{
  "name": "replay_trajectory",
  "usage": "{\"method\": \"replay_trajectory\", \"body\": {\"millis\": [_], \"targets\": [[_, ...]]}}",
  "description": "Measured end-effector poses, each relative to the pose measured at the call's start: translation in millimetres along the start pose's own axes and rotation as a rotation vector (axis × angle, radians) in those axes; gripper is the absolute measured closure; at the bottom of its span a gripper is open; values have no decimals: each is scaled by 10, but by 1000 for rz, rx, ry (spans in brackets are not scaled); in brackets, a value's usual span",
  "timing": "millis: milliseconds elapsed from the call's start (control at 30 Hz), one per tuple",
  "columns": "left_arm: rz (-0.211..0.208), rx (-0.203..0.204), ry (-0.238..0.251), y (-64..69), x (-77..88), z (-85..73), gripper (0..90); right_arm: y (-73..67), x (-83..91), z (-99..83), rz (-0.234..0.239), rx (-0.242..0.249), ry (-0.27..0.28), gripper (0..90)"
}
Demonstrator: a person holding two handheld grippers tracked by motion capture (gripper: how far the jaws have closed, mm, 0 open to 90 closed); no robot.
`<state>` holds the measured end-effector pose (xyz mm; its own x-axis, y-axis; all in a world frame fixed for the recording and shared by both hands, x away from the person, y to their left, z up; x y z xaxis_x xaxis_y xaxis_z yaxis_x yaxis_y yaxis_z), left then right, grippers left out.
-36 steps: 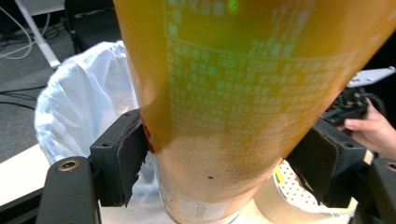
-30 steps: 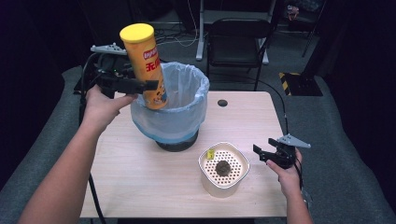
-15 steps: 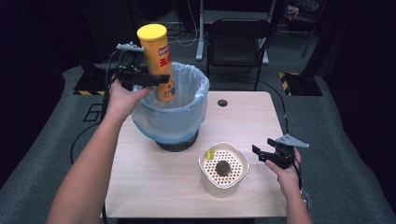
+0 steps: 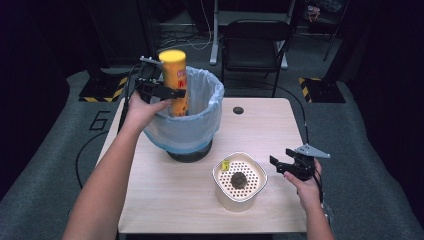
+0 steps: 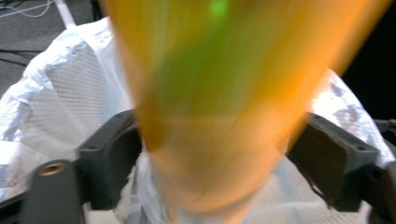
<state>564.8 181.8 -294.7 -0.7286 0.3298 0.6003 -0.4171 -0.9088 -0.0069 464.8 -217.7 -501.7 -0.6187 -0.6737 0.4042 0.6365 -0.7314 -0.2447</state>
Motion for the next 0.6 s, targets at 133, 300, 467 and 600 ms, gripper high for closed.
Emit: {"method": "replay_trajectory", "body": {"millis": [133, 300, 467, 600], "targets": [[23, 21, 16, -59, 49, -21, 114, -16, 0, 9, 3, -6, 7, 202], [14, 35, 22, -130, 126, -112, 118, -13, -4, 7, 3, 7, 1, 202], [28, -4, 8, -209, 250, -182, 130, -15, 7, 9, 1, -3, 6, 202], [3, -5, 40, -196, 402, -212, 148, -8, 12, 7, -2, 0, 6, 202]]}}
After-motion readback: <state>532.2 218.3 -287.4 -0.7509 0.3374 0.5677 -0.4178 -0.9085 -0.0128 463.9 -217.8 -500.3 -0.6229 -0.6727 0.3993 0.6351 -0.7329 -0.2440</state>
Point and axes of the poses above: each handheld gripper's, and its own axes: x roughly backward along the jaws, z roughly out of its top, y roughly to its right, the point moved 7 cm from there along -x, roughly forward along the jaws, and after that the axes turned 15 degrees about z, right-handed, at the moved point
